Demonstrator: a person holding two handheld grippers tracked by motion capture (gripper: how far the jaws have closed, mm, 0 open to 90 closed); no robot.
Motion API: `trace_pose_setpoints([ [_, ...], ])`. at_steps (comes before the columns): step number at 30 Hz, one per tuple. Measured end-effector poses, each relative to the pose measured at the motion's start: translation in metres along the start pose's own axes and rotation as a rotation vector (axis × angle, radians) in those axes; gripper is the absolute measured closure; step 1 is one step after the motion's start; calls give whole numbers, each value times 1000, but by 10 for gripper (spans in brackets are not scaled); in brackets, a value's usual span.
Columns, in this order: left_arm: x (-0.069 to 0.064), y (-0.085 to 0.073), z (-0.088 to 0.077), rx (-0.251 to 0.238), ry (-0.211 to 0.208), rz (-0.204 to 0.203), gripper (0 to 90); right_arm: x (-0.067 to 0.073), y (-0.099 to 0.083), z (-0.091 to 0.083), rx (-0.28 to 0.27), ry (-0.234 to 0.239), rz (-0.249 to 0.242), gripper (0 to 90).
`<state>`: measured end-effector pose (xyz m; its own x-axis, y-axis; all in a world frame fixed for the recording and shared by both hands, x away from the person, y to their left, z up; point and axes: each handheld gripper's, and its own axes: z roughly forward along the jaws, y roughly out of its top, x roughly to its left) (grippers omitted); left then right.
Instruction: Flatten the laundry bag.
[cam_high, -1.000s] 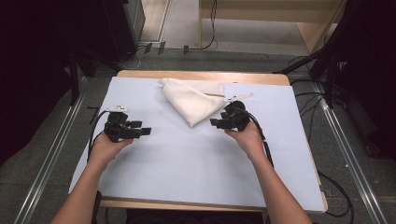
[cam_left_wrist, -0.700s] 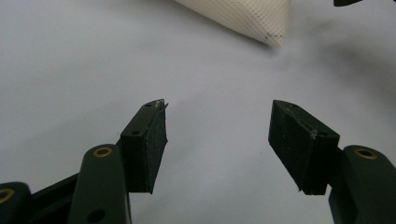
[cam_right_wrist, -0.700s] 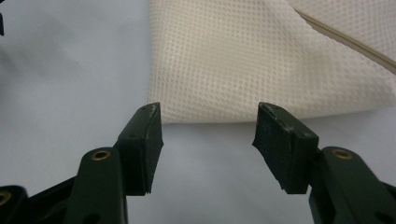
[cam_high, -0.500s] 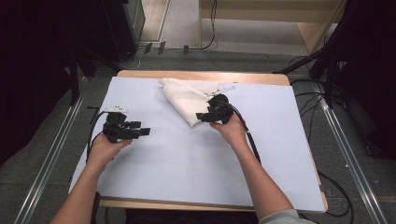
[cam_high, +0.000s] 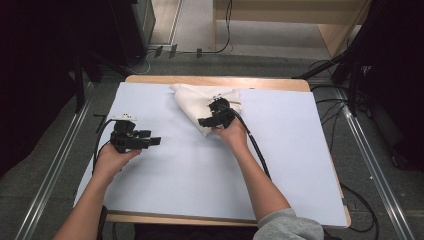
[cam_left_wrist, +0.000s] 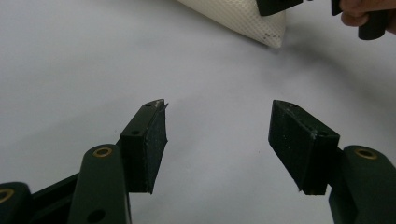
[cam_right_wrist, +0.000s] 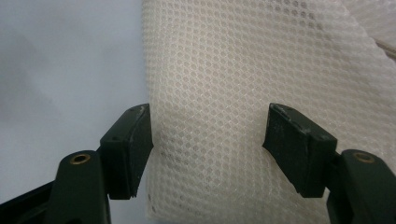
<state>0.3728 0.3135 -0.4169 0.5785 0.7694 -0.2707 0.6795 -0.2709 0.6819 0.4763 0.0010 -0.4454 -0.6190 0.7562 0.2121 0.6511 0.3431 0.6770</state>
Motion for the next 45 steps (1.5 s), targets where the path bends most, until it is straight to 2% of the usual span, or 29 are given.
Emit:
trace_pose_setpoints([
  [5,0,0,1,2,-1,0,376,5,-1,11,6,-21,-19,301],
  [8,-1,0,2,11,3,8,376,6,-5,17,13,-18,-18,326],
  [12,-2,0,3,10,-1,8,375,11,-6,19,13,-52,-65,383],
  [13,-2,0,3,13,1,10,375,15,-7,21,11,-79,-86,439],
  [15,-3,0,3,10,0,10,375,16,-8,21,6,-80,-95,468],
  [18,-2,0,2,10,1,9,376,18,-9,21,1,-63,-104,650],
  [20,-2,0,2,12,1,8,375,20,-9,21,4,-40,-96,730],
  [23,0,0,1,10,1,7,375,22,-8,19,10,-26,-95,796],
  [26,1,-1,0,6,3,0,376,22,-7,18,11,-17,-99,809],
  [29,2,-1,0,3,1,-2,376,23,-5,12,27,-16,-99,817],
  [31,1,-1,0,4,3,-2,376,24,-5,5,43,-14,-119,818],
  [32,1,-1,0,4,4,-1,376,24,-6,-4,47,-10,-114,818],
  [34,1,0,-1,6,7,-2,375,24,-6,-8,40,-4,-115,817],
  [35,1,0,-1,2,5,-8,375,25,-7,-15,31,5,-106,817],
  [37,1,0,-1,0,6,-10,375,27,-9,-26,16,13,-118,816],
  [45,-1,0,1,12,5,-4,376,33,-37,-53,25,68,-118,811],
])
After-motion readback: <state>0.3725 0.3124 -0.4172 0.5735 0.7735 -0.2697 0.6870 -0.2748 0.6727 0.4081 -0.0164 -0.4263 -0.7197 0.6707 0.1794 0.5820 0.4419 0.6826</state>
